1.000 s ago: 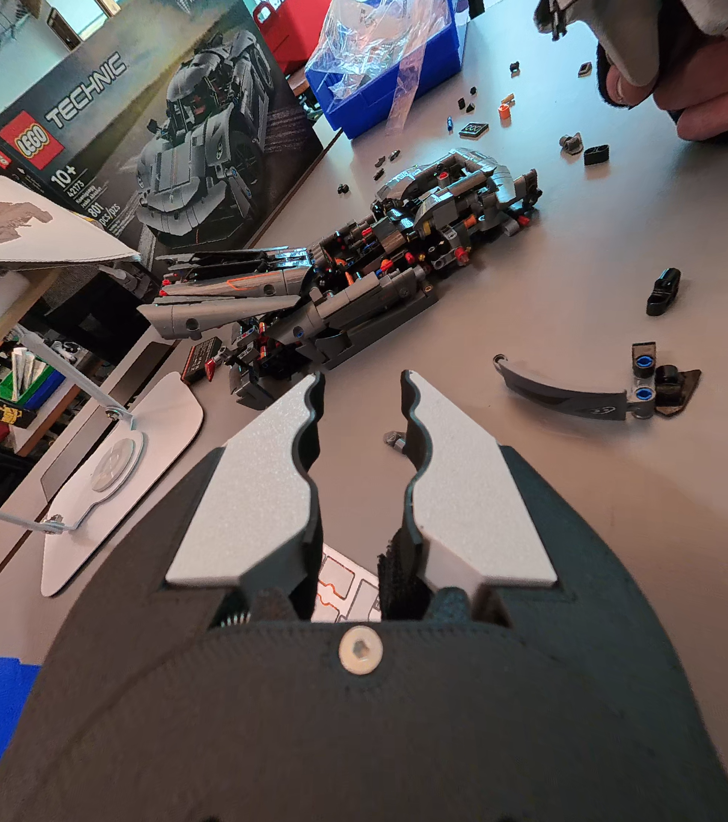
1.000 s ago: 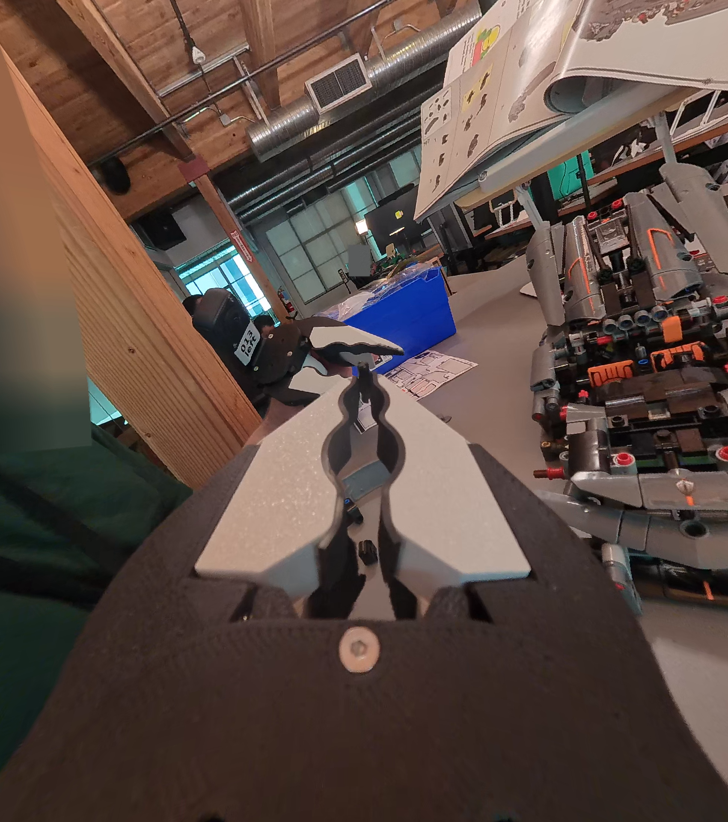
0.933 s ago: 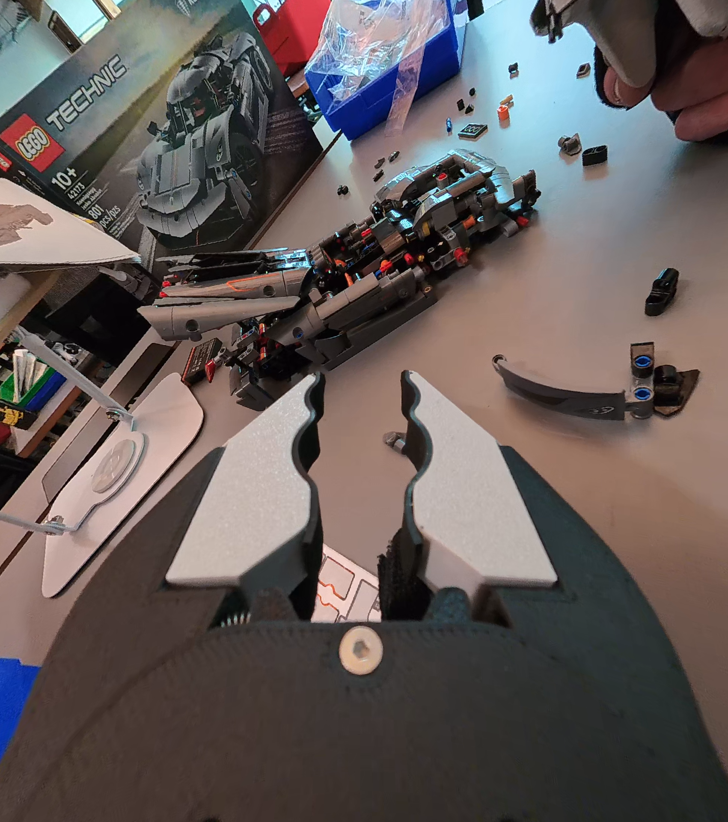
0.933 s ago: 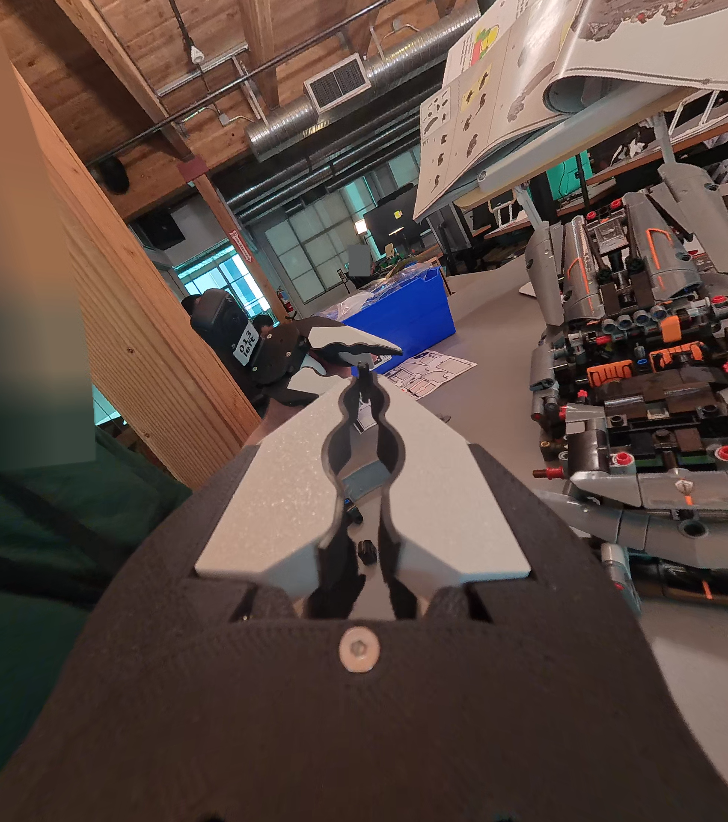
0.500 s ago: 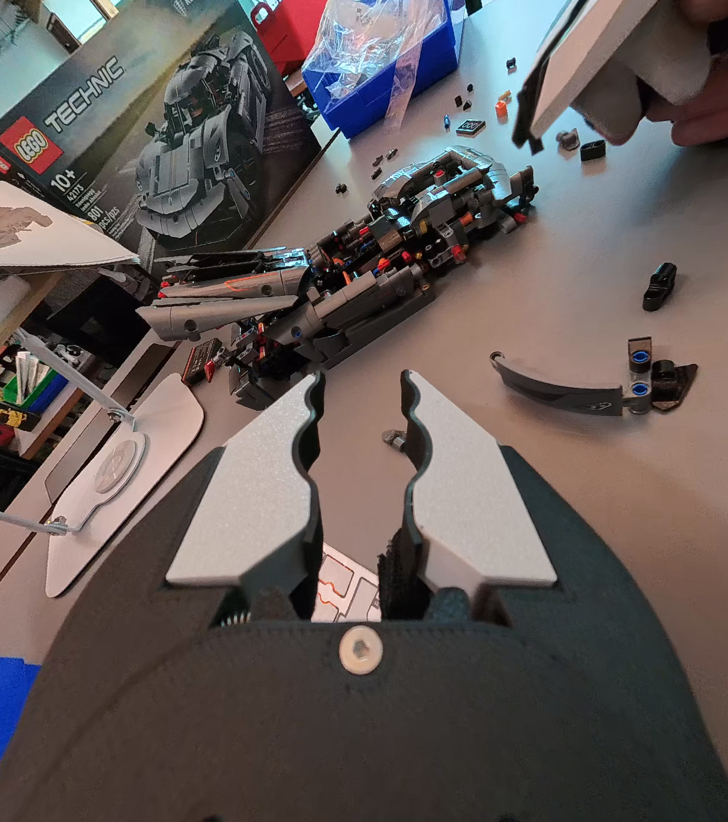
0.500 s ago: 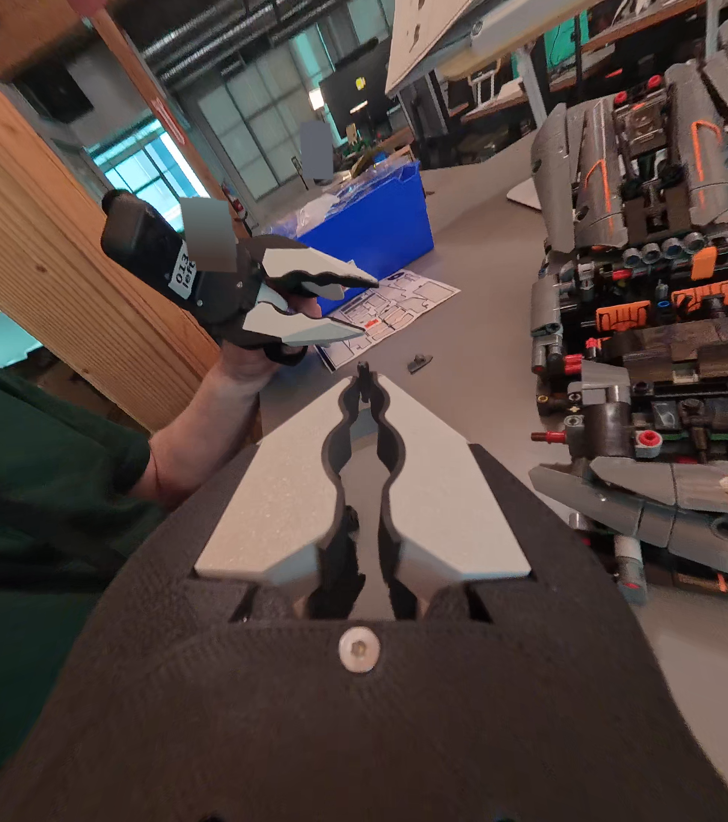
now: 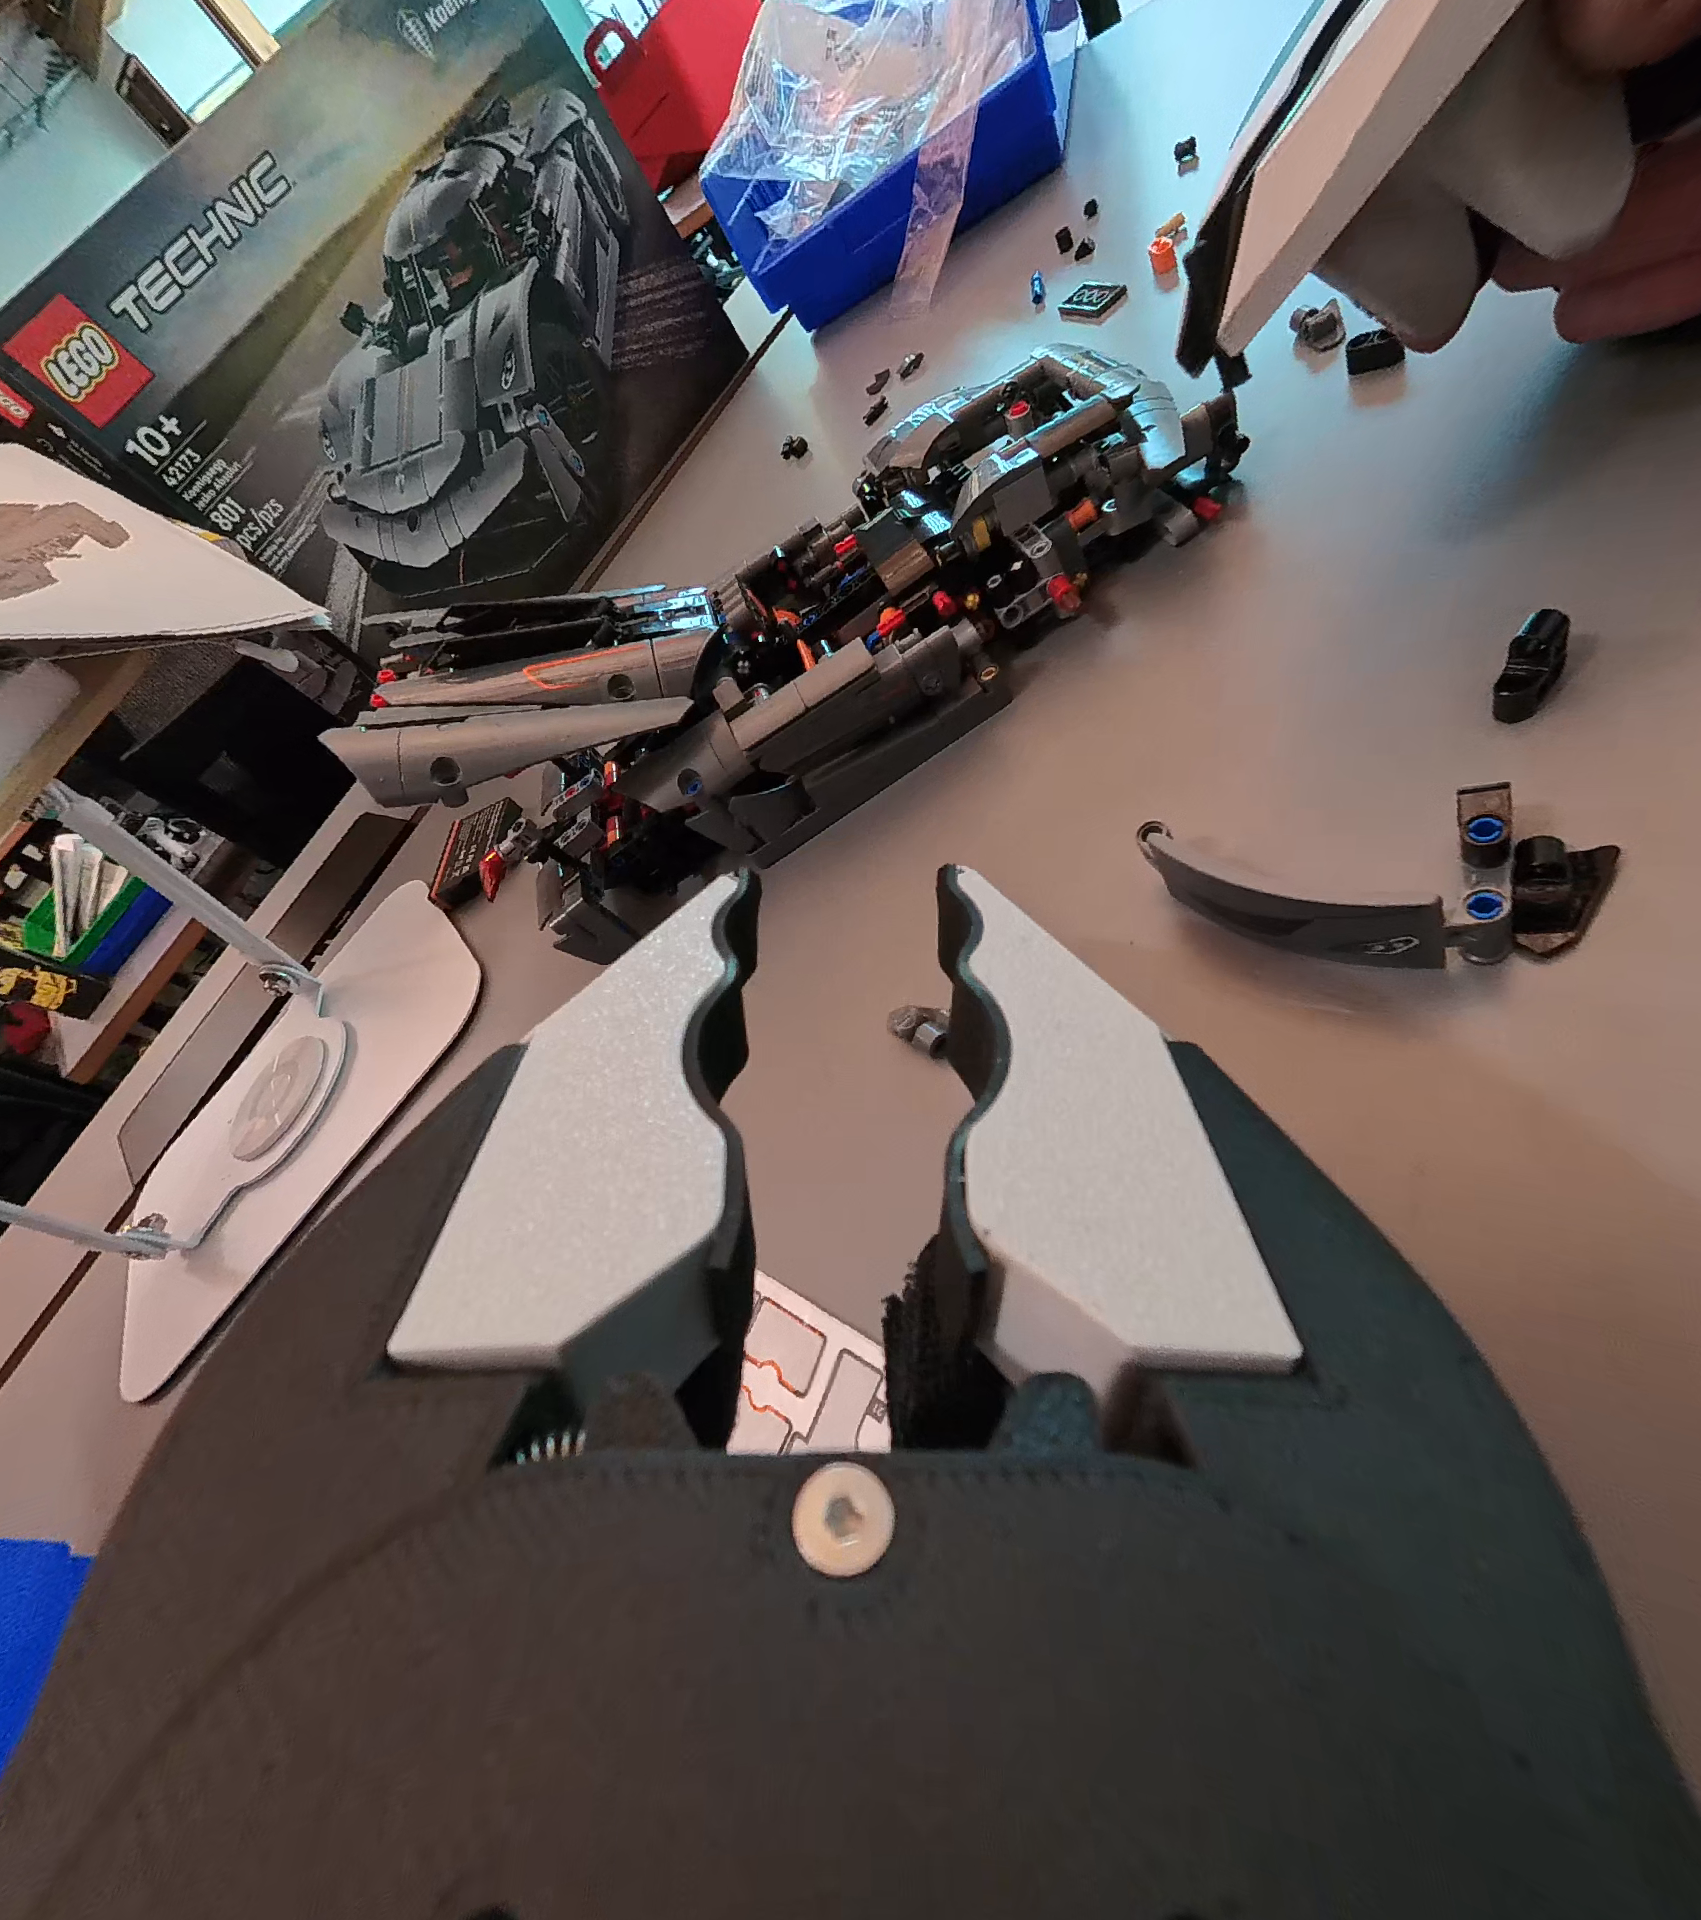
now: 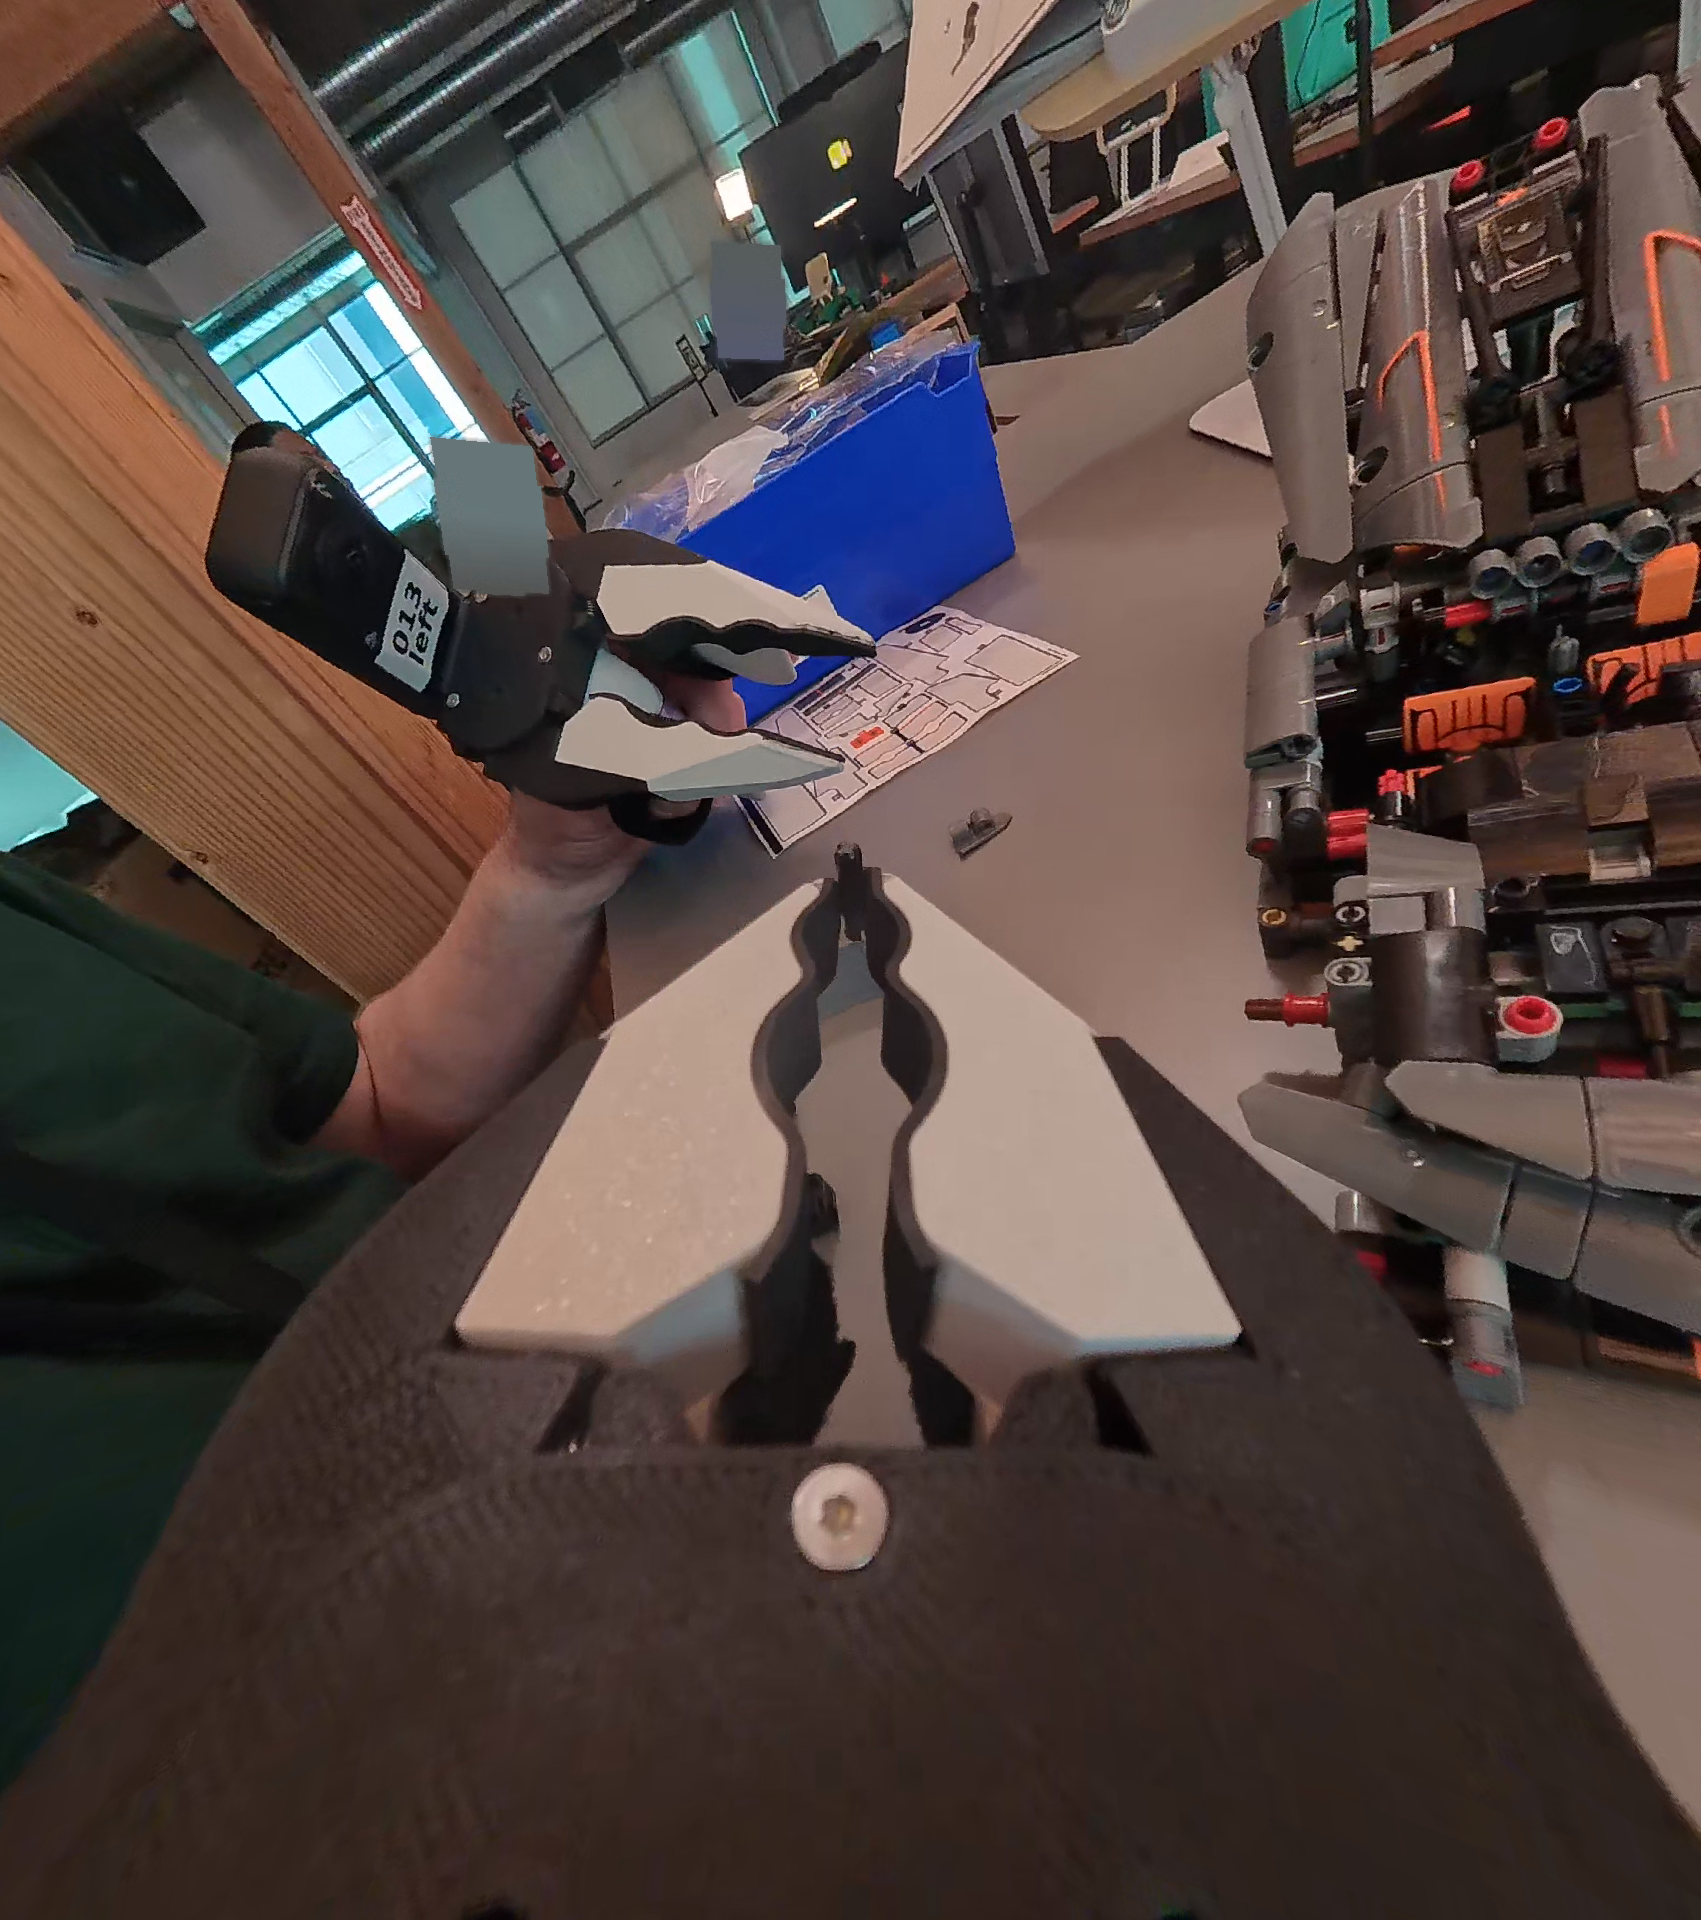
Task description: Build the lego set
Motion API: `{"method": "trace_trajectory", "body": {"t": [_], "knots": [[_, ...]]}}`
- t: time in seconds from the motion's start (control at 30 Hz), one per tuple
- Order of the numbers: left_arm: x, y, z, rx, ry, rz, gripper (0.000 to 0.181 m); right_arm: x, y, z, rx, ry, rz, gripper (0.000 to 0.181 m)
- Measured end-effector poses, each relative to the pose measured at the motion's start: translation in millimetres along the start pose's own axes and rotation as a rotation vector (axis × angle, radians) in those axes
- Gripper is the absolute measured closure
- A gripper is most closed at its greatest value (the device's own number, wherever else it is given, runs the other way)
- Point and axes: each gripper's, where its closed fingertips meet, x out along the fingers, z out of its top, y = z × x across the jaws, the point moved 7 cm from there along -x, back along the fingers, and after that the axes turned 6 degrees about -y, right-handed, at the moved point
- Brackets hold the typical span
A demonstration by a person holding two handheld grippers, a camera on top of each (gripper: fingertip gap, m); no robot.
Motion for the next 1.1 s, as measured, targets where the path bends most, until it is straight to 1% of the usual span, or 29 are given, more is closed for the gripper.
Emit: {"method": "trace_trajectory", "body": {"t": [1.1], "knots": [[1.5, -1.5, -0.3, 0.007, 0.008, -0.003, 0.149, 0.2, -0.5, -0.1, 0.011, -0.002, 0.009, 0.179]]}}
